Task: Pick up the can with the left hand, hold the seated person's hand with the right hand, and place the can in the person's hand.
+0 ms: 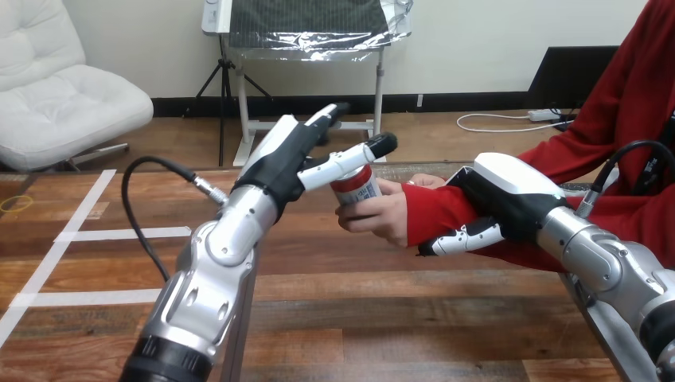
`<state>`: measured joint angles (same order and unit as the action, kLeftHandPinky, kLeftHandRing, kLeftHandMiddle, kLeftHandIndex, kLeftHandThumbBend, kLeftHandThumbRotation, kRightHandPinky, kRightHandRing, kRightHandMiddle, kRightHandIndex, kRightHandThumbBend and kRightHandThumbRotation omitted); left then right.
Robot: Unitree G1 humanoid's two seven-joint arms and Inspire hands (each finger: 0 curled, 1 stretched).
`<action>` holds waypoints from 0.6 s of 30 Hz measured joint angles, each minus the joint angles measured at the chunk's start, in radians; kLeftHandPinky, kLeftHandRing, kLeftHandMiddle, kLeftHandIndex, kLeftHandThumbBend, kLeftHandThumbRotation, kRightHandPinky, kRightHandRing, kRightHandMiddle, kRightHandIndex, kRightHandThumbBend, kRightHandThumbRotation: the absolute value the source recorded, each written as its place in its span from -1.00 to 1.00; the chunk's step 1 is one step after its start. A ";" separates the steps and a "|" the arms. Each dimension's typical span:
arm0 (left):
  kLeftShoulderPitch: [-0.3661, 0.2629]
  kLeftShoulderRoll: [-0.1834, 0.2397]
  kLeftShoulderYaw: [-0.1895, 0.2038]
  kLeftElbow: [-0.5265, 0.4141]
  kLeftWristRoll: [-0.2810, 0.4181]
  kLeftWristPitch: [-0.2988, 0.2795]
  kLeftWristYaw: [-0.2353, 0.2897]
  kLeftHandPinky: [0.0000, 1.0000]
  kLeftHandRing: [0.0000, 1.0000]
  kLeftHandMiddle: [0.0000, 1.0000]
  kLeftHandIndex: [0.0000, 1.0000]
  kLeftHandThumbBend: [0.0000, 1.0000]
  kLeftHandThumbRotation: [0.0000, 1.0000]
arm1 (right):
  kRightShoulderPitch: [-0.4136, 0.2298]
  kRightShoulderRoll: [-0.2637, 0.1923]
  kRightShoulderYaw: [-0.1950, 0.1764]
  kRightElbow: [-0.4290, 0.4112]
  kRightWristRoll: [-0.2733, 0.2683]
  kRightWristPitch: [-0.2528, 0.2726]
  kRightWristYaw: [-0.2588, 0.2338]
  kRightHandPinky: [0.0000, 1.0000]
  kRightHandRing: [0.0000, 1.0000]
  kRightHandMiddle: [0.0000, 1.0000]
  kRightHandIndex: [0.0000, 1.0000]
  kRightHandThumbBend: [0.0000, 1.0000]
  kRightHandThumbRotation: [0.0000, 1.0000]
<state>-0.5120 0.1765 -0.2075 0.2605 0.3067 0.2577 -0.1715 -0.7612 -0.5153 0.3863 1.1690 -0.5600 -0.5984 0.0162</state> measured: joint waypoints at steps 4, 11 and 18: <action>0.012 0.000 0.003 -0.011 0.000 0.000 0.007 0.74 0.98 0.98 0.97 0.95 0.82 | 0.000 0.000 -0.005 0.000 0.013 0.000 0.018 -0.29 -0.24 -0.15 -0.13 0.64 0.03; 0.036 -0.002 0.012 -0.038 -0.004 0.001 0.013 0.75 0.97 0.96 0.98 0.89 0.86 | 0.000 -0.002 -0.013 -0.004 0.033 0.009 0.055 -0.11 -0.02 0.05 0.07 0.74 0.18; 0.060 -0.003 0.019 -0.069 -0.003 0.002 0.019 0.69 0.95 0.95 0.95 0.87 0.82 | 0.001 -0.003 -0.010 -0.028 0.025 0.044 0.078 0.19 0.34 0.37 0.38 0.90 0.42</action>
<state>-0.4521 0.1735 -0.1889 0.1911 0.3040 0.2597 -0.1529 -0.7598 -0.5182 0.3758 1.1415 -0.5354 -0.5543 0.0939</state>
